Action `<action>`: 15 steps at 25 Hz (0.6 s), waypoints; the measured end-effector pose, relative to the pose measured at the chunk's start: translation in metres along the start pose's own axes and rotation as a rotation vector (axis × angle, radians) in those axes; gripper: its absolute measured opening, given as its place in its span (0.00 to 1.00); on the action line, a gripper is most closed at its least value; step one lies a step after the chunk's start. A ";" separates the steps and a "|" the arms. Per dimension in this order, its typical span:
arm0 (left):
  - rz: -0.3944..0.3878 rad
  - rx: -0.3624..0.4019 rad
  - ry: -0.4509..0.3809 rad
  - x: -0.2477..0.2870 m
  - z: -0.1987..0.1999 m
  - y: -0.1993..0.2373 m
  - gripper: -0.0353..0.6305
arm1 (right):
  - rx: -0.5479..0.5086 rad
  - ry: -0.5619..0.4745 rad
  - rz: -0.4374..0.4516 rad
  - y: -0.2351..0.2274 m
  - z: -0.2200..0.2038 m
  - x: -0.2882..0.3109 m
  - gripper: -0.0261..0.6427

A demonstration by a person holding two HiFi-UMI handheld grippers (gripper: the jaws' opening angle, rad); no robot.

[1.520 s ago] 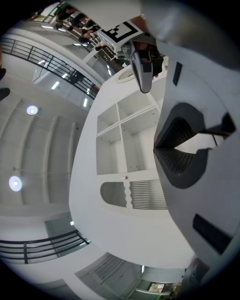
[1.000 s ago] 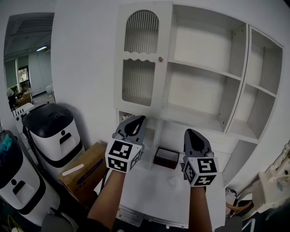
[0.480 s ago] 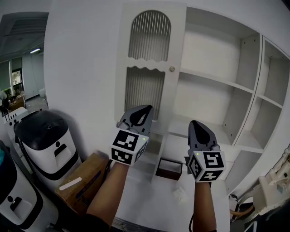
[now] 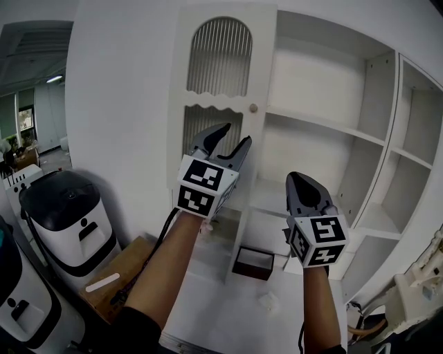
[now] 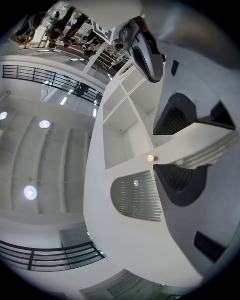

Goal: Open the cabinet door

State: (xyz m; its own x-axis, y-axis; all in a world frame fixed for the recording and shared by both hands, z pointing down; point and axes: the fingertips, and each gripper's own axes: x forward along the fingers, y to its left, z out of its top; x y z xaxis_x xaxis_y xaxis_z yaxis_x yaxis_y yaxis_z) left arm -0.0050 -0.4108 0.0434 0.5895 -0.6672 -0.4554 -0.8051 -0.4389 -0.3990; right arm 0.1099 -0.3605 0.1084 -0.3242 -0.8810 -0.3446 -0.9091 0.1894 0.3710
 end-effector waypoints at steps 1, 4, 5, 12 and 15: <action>0.002 0.004 0.006 0.008 0.001 0.005 0.33 | 0.000 0.000 0.002 -0.001 0.000 0.002 0.07; 0.011 -0.001 0.025 0.033 0.002 0.020 0.33 | 0.000 0.004 0.001 -0.006 -0.002 0.008 0.07; 0.013 0.005 0.033 0.041 0.002 0.024 0.33 | 0.000 0.008 -0.001 -0.009 -0.003 0.010 0.07; -0.014 0.043 0.064 0.086 -0.005 0.020 0.35 | -0.014 0.029 -0.018 -0.025 -0.013 0.023 0.07; -0.010 0.067 0.074 0.098 -0.008 0.021 0.35 | -0.019 0.031 -0.024 -0.030 -0.016 0.026 0.07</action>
State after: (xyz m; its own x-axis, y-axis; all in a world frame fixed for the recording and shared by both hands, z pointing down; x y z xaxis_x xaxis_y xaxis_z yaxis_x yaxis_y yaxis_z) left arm 0.0351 -0.4901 -0.0027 0.5890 -0.7069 -0.3916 -0.7914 -0.4063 -0.4568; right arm 0.1330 -0.3959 0.1020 -0.2935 -0.8985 -0.3266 -0.9114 0.1598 0.3793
